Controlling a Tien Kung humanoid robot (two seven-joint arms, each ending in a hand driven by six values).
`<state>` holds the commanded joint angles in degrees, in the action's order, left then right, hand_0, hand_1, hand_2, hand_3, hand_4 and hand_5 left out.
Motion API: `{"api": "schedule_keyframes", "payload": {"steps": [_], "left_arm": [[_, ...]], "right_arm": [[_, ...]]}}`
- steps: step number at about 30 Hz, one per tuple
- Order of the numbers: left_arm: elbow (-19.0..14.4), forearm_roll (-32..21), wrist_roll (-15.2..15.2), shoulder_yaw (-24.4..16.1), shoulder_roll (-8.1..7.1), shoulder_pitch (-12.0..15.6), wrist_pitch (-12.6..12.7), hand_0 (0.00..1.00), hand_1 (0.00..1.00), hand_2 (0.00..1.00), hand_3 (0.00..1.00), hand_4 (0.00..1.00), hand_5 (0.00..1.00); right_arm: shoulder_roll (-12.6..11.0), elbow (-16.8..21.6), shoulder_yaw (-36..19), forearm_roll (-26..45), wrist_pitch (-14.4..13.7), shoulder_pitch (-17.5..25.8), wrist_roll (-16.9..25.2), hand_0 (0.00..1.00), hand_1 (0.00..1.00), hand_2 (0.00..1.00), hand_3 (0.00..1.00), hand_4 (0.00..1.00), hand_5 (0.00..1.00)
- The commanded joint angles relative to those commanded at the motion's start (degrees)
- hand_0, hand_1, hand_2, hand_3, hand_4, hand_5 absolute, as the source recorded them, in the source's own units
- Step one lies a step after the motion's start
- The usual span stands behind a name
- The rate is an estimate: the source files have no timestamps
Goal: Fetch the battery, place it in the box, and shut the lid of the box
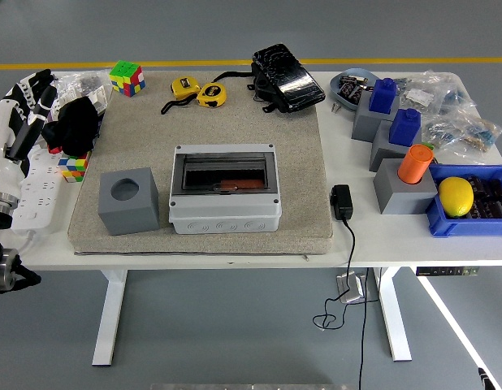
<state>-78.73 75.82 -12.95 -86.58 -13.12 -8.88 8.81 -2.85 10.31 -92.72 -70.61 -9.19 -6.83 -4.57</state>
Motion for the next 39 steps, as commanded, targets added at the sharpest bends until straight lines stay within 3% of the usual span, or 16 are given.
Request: {"api": "schedule_keyframes", "payload": {"steps": [39], "left_arm": [[0.0,0.0,0.0,-0.1,0.06,0.2,0.0,0.901,0.903,0.863,0.833,0.998,0.806]], "right_arm": [[0.0,0.0,0.5,0.3,0.0,0.2,0.0,0.807,0.761,0.749,0.789,0.998,0.998]]}}
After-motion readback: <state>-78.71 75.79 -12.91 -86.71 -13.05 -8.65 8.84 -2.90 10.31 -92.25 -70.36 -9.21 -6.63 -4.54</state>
